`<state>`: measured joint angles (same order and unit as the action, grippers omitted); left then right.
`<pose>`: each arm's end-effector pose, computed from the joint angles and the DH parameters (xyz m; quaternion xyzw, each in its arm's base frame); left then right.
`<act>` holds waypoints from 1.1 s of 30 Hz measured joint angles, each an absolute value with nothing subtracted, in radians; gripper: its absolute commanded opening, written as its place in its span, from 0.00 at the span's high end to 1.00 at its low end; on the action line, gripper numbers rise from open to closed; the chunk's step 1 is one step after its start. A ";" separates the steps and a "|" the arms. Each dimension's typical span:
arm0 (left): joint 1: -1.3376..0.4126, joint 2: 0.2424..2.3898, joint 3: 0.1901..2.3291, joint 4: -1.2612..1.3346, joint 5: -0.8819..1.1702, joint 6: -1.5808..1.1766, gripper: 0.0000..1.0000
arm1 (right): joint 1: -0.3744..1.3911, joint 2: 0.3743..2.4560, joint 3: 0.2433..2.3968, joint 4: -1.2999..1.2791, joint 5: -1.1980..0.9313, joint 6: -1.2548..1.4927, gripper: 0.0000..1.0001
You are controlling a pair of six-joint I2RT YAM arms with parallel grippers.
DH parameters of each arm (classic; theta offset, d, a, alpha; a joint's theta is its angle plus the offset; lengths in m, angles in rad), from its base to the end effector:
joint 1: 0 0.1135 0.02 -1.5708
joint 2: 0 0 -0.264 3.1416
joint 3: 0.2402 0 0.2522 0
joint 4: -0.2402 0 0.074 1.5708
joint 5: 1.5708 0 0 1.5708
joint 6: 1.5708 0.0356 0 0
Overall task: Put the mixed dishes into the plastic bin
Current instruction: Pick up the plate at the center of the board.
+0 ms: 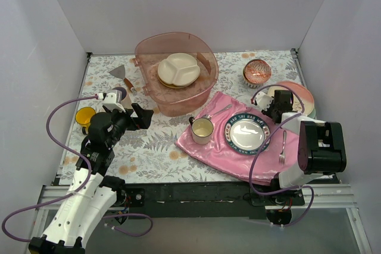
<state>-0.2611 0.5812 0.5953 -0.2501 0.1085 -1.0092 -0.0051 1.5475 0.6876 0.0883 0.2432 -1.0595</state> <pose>0.1437 -0.0424 0.2963 -0.2553 0.7423 -0.4010 0.4722 0.2969 -0.0101 0.1553 -0.4193 0.8140 -0.2923 0.2760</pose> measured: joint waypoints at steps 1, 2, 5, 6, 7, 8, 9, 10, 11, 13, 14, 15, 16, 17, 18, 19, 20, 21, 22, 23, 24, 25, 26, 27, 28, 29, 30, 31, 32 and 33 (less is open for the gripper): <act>-0.261 0.582 0.595 -0.250 0.108 -1.009 0.02 | -0.005 1.547 0.678 0.103 0.245 -1.065 0.59; -0.261 0.583 0.595 -0.250 0.107 -1.009 0.02 | -0.005 1.547 0.670 0.120 0.247 -1.072 0.61; -0.261 0.587 0.595 -0.250 0.105 -1.009 0.02 | -0.004 1.544 0.645 0.162 0.258 -1.085 0.67; -0.261 0.588 0.595 -0.250 0.104 -1.009 0.02 | -0.004 1.543 0.636 0.178 0.260 -1.089 0.69; -0.261 0.589 0.595 -0.250 0.104 -1.009 0.02 | -0.004 1.541 0.628 0.192 0.262 -1.094 0.71; -0.261 0.590 0.595 -0.250 0.104 -1.009 0.02 | -0.004 1.539 0.622 0.203 0.261 -1.097 0.77; -0.261 0.591 0.595 -0.250 0.104 -1.009 0.02 | -0.004 1.536 0.614 0.213 0.261 -1.099 0.80; -0.261 0.593 0.595 -0.250 0.104 -1.009 0.02 | -0.004 1.531 0.606 0.225 0.261 -1.102 0.82; -0.261 0.594 0.595 -0.250 0.104 -1.009 0.02 | -0.004 1.527 0.598 0.236 0.261 -1.103 0.87; -0.261 0.595 0.595 -0.250 0.104 -1.009 0.02 | -0.004 1.514 0.582 0.250 0.260 -1.107 0.92; -0.261 0.595 0.595 -0.250 0.104 -1.009 0.02 | -0.004 1.504 0.571 0.255 0.259 -1.108 0.96; -0.261 0.595 0.595 -0.250 0.104 -1.009 0.02 | -0.004 1.493 0.562 0.255 0.259 -1.111 0.98; -0.261 0.595 0.595 -0.250 0.104 -1.009 0.02 | -0.004 1.479 0.552 0.255 0.259 -1.112 0.99; -0.261 0.595 0.595 -0.250 0.104 -1.009 0.02 | -0.004 1.468 0.545 0.255 0.259 -1.113 0.99; -0.261 0.595 0.595 -0.250 0.104 -1.009 0.02 | -0.004 1.451 0.536 0.254 0.258 -1.115 0.99; -0.261 0.595 0.595 -0.250 0.104 -1.009 0.02 | -0.004 1.435 0.529 0.254 0.257 -1.117 0.99; -0.261 0.595 0.595 -0.250 0.104 -1.009 0.02 | -0.004 1.418 0.525 0.251 0.255 -1.118 0.99; -0.261 0.595 0.595 -0.250 0.104 -1.009 0.02 | -0.004 1.402 0.523 0.247 0.254 -1.118 0.99; -0.261 0.595 0.595 -0.250 0.104 -1.009 0.02 | -0.004 1.388 0.522 0.243 0.252 -1.119 0.99; -0.261 0.595 0.595 -0.250 0.104 -1.009 0.02 | -0.004 1.373 0.522 0.241 0.250 -1.119 0.99; -0.261 0.595 0.595 -0.250 0.104 -1.009 0.02 | -0.004 1.359 0.522 0.237 0.247 -1.119 0.99; -0.261 0.595 0.595 -0.250 0.104 -1.009 0.02 | -0.004 1.345 0.522 0.235 0.245 -1.120 0.99; -0.261 0.595 0.595 -0.250 0.104 -1.010 0.02 | -0.004 1.331 0.522 0.234 0.244 -1.122 0.99; -0.261 0.595 0.595 -0.250 0.104 -1.009 0.02 | -0.004 1.319 0.522 0.233 0.242 -1.124 0.99; -0.261 0.595 0.595 -0.250 0.104 -1.009 0.02 | -0.004 1.308 0.522 0.231 0.241 -1.126 0.99; -0.261 0.595 0.595 -0.250 0.104 -1.009 0.02 | -0.004 1.296 0.522 0.228 0.240 -1.131 0.99; -0.261 0.595 0.595 -0.250 0.104 -1.009 0.02 | -0.004 1.288 0.522 0.225 0.239 -1.133 0.99; -0.261 0.595 0.595 -0.250 0.104 -1.009 0.02 | -0.004 1.281 0.522 0.221 0.238 -1.136 0.99; -0.261 0.595 0.595 -0.250 0.104 -1.009 0.02 | -0.004 1.274 0.522 0.217 0.237 -1.139 0.99; -0.261 0.595 0.595 -0.250 0.104 -1.009 0.02 | -0.004 1.266 0.522 0.212 0.237 -1.143 0.99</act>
<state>-0.2611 0.5949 0.5953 -0.2501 0.1036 -1.0092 -0.0044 1.2663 0.5217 0.2123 0.2371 -1.1427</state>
